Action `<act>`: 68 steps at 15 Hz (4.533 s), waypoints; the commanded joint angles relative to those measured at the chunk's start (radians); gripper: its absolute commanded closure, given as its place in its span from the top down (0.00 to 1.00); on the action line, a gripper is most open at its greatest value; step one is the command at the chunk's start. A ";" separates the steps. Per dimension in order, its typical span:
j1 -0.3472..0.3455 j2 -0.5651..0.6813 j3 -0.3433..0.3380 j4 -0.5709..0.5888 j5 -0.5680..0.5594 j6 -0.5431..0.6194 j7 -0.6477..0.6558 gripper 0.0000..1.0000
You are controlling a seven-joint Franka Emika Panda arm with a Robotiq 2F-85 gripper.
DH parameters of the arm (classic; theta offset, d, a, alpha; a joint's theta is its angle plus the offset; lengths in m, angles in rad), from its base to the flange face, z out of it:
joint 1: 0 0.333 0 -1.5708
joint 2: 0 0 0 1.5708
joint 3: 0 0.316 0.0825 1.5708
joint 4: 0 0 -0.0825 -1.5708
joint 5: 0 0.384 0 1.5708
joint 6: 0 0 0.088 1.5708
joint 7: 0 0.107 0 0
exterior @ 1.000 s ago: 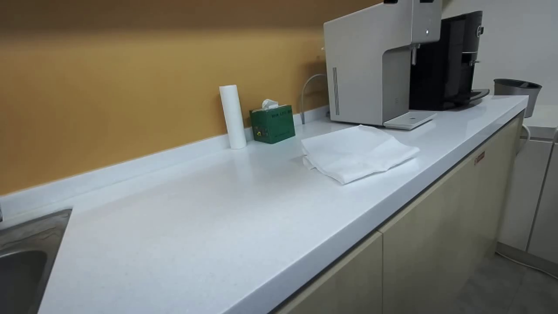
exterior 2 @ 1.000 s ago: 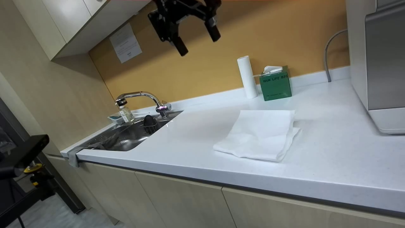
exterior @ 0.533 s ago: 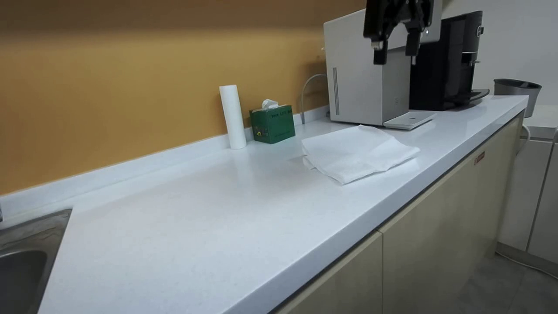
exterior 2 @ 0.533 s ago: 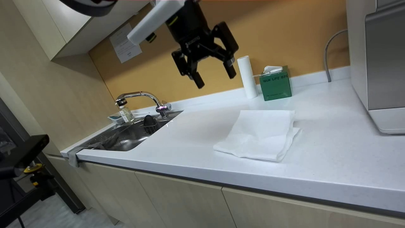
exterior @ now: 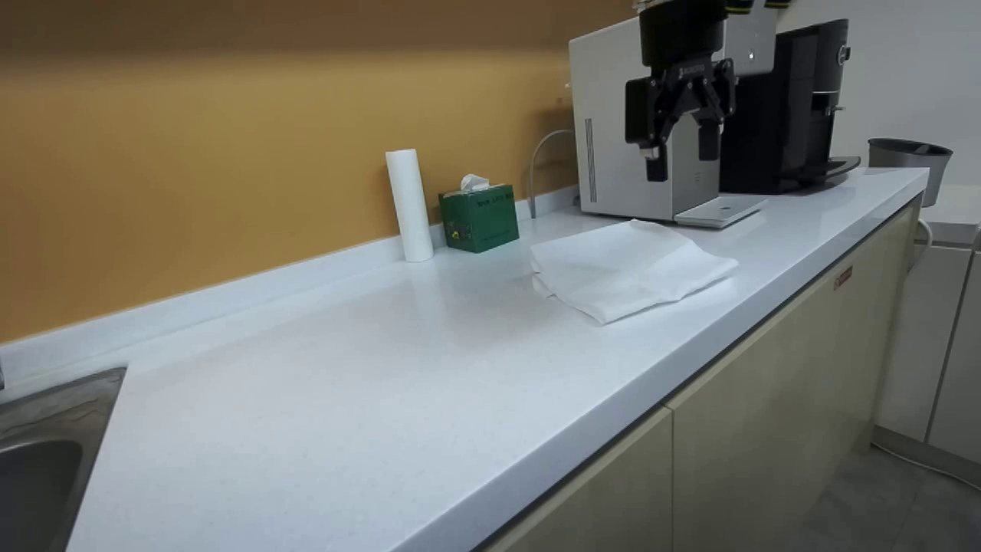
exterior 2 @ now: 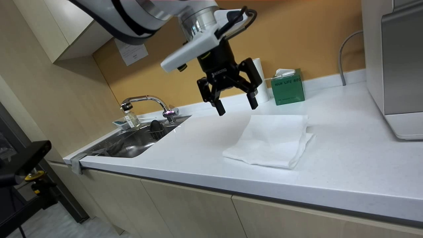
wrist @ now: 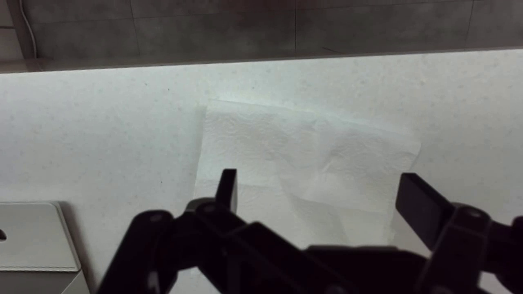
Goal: Wipe the kitchen counter with the white kitchen paper
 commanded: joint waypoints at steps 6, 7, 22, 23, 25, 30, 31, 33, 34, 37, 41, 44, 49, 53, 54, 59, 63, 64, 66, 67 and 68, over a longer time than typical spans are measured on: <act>0.006 0.079 -0.027 0.036 -0.034 0.067 0.079 1.00; 0.005 0.110 -0.033 0.045 -0.037 0.097 0.094 1.00; 0.038 0.468 -0.070 0.236 0.056 0.259 0.069 0.45; 0.039 0.479 -0.071 0.243 0.062 0.256 0.068 0.38; 0.039 0.494 -0.069 0.254 0.073 0.253 0.062 0.25; 0.041 0.498 -0.082 0.271 0.079 0.251 0.074 0.00; 0.039 0.497 -0.092 0.270 0.076 0.254 0.084 0.00; 0.033 0.493 -0.119 0.263 0.068 0.256 0.103 0.00; 0.030 0.490 -0.138 0.257 0.063 0.257 0.115 0.00; 0.023 0.484 -0.195 0.244 0.045 0.257 0.150 0.01; 0.008 0.473 -0.233 0.210 0.043 0.237 0.146 0.01; 0.005 0.447 -0.215 0.164 0.052 0.208 0.112 0.01; 0.013 0.376 -0.159 0.055 0.065 0.157 0.046 0.01; 0.035 0.346 -0.138 -0.003 0.040 0.136 0.054 0.01; 0.039 0.348 -0.134 -0.002 0.040 0.139 0.058 0.01; 0.066 0.453 -0.100 0.116 0.039 0.168 0.066 0.01; 0.097 0.572 -0.070 0.273 0.050 0.166 0.087 0.01; 0.104 0.596 -0.066 0.313 0.054 0.171 0.096 0.01; 0.125 0.648 -0.065 0.396 0.054 0.182 0.128 0.01; 0.137 0.676 -0.068 0.440 0.051 0.187 0.150 0.01; 0.150 0.705 -0.074 0.486 0.052 0.189 0.179 0.01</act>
